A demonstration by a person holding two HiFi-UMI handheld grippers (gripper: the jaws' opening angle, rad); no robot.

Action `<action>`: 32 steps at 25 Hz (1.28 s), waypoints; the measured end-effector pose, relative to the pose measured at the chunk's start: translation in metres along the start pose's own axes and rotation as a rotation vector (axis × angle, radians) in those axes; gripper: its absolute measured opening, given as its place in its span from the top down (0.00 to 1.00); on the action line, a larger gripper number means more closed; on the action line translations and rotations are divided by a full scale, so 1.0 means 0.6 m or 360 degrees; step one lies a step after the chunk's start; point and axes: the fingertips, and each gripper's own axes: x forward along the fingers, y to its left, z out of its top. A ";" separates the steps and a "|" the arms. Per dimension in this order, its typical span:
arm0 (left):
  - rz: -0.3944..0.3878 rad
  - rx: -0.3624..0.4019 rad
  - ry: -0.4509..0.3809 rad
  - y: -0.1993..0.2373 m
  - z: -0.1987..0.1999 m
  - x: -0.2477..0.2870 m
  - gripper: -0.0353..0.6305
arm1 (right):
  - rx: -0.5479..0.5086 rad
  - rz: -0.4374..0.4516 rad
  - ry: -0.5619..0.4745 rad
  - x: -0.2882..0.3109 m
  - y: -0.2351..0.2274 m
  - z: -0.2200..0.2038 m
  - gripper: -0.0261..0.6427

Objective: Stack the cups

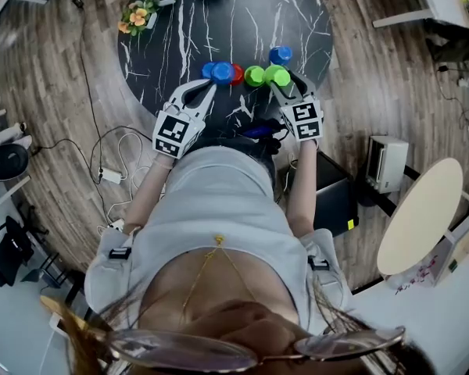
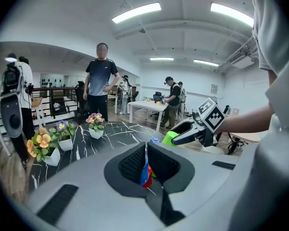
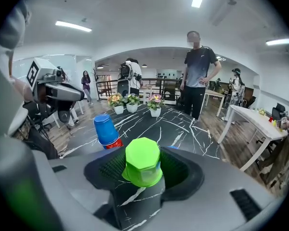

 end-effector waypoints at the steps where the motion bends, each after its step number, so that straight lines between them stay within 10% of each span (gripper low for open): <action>1: 0.0003 -0.0001 -0.0005 0.001 0.002 -0.002 0.89 | -0.0010 0.0010 -0.0004 0.001 0.004 0.004 0.62; 32: 0.0119 -0.0087 0.0003 0.040 -0.026 -0.048 0.89 | -0.0206 0.0287 0.0074 0.075 0.106 0.049 0.61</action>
